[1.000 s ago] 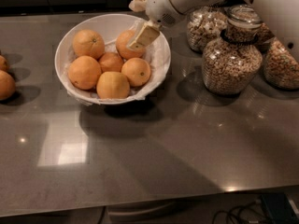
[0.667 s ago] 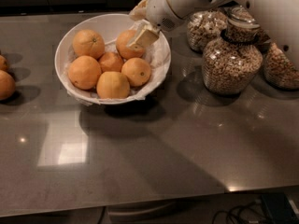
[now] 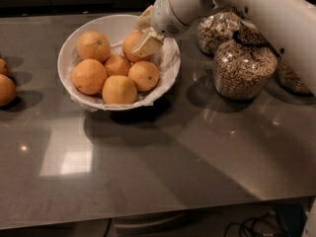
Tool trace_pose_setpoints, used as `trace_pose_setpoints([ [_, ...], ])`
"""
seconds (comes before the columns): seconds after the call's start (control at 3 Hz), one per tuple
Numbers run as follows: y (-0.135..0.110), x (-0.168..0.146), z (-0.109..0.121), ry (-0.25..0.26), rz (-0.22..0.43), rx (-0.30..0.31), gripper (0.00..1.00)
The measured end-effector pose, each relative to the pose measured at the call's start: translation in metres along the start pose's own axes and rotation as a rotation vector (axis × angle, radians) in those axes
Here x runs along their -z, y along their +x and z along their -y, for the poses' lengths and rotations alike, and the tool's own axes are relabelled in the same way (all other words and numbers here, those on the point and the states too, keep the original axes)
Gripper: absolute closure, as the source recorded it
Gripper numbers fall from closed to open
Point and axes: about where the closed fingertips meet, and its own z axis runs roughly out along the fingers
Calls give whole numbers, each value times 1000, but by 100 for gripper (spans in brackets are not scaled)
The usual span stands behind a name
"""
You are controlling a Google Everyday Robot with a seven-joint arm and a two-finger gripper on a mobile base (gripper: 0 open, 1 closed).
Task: Pick orange from white bowl
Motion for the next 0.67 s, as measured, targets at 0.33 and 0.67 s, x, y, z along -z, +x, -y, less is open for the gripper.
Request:
trace_pose_setpoints([
  [0.33,2,-9,0,-21,-12,0,34],
  [0.67,4,-17,1,-36,-26,2,31],
])
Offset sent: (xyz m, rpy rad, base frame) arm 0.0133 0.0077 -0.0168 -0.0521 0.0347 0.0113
